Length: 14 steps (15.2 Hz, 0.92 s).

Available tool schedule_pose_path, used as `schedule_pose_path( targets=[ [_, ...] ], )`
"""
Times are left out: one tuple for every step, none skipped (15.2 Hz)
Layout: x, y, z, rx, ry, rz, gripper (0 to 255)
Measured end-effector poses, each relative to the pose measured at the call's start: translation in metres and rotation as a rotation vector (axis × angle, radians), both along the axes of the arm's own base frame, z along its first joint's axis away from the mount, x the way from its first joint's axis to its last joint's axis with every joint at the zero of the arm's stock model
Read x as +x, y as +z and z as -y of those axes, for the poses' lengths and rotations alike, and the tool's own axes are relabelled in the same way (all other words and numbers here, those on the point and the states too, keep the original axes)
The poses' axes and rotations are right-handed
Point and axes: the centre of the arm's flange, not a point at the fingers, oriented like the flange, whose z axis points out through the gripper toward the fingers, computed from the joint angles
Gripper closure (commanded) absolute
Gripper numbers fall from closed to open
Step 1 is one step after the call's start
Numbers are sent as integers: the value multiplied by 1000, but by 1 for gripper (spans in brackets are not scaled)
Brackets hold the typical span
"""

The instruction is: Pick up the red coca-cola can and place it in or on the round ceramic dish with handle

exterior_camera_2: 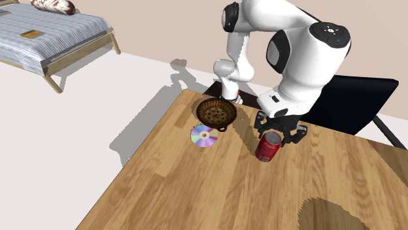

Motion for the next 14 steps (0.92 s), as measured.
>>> schedule_pose_path(
  targets=[
    [0, 4, 0, 0, 0, 0, 255],
    [-1, 10, 0, 0, 0, 0, 255],
    [-1, 15, -1, 0, 0, 0, 255],
    [0, 20, -1, 0, 0, 0, 255],
    [0, 24, -1, 0, 0, 0, 255],
    [-1, 30, -1, 0, 0, 0, 255],
    [-1, 36, -1, 0, 0, 0, 255],
    [0, 40, -1, 0, 0, 0, 255],
    [-1, 46, 0, 0, 0, 0, 255],
    [0, 51, -1, 0, 0, 0, 255],
    [0, 56, 0, 0, 0, 0, 255],
    [0, 62, 0, 0, 0, 0, 255],
    [0, 67, 0, 0, 0, 0, 255],
    [-1, 73, 1, 0, 0, 0, 255]
  ],
)
